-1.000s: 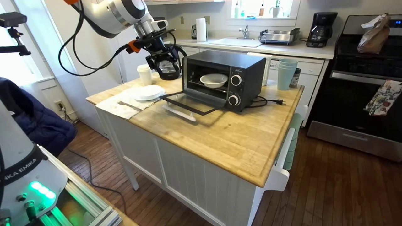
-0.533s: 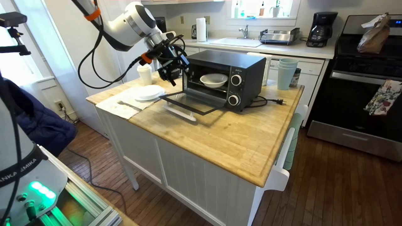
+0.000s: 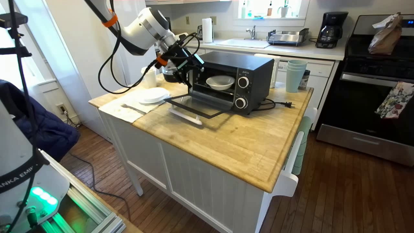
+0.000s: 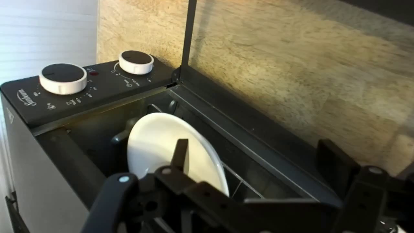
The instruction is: Pick up the white bowl from the oven tray and put it on the white bowl on the white plate, close the oven door fully
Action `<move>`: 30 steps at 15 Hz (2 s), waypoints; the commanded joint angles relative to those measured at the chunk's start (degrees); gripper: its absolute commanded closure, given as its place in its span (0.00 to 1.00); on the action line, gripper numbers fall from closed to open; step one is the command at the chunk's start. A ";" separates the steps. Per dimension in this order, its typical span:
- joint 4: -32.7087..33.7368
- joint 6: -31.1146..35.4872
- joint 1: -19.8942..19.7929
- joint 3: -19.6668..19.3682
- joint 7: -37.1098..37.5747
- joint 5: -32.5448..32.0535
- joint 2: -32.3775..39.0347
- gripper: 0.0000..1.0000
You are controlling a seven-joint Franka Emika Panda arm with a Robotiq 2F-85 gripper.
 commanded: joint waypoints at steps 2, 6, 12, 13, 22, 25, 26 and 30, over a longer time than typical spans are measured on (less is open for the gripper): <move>5.60 -2.11 1.61 -1.45 2.36 -6.82 4.63 0.00; 7.43 -3.14 1.39 -1.40 2.67 -11.01 6.78 0.00; 8.96 -3.79 0.84 -1.15 2.65 -13.76 8.76 0.39; 9.07 -3.82 0.83 -1.12 2.70 -14.25 8.88 0.44; 9.84 -3.52 0.70 -0.84 4.29 -17.74 10.09 0.43; 10.04 -3.64 0.65 -0.73 4.19 -18.22 10.63 0.42; 10.08 -3.68 0.63 -0.70 4.25 -18.43 10.76 0.49; 10.63 -3.80 0.52 -0.56 4.03 -19.02 11.27 0.73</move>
